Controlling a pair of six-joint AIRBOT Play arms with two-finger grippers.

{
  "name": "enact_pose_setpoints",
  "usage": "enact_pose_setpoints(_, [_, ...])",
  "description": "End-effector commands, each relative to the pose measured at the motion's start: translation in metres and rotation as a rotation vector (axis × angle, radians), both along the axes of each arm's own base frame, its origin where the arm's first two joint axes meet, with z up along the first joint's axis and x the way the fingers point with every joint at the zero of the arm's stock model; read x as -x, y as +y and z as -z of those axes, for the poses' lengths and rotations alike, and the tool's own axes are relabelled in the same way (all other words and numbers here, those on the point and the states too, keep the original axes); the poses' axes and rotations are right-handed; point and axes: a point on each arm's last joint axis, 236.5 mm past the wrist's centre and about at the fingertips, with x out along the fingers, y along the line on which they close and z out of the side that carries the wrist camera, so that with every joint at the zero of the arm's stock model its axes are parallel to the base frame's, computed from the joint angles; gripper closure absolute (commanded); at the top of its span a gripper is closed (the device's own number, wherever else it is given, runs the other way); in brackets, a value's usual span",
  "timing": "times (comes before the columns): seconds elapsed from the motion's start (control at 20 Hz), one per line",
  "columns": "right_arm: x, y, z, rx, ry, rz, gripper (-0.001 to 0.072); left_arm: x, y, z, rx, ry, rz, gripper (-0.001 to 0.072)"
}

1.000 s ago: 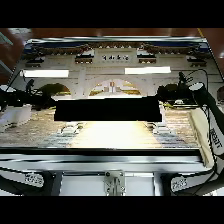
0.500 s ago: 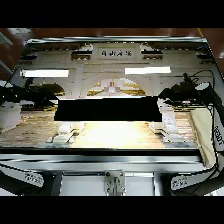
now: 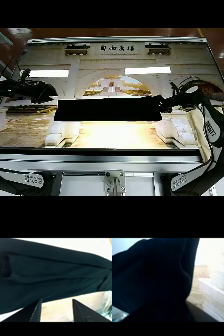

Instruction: Fold the shirts.

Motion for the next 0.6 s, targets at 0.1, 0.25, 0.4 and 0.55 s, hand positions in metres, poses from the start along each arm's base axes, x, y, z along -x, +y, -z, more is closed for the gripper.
enact_pose_setpoints(0.1, [-0.004, 0.016, -0.014, -0.044, -0.001, 0.028, 0.0646, -0.004, -0.036, -0.003, -0.011, -0.029, 0.065, 0.0254])
enact_pose_setpoints(0.25, [-0.017, 0.005, -0.07, -0.017, -0.137, 0.046, 0.0644, -0.018, -0.079, -0.001, -0.018, -0.089, 0.101, 0.0581])
enact_pose_setpoints(0.4, [-0.015, 0.002, -0.128, -0.003, -0.232, 0.065, 0.0643, -0.031, -0.153, 0.003, 0.012, -0.16, 0.145, 0.0629])
enact_pose_setpoints(0.55, [-0.001, 0.008, -0.176, -0.005, -0.289, 0.06, 0.0644, -0.02, -0.233, 0.016, 0.039, -0.189, 0.221, 0.0667])
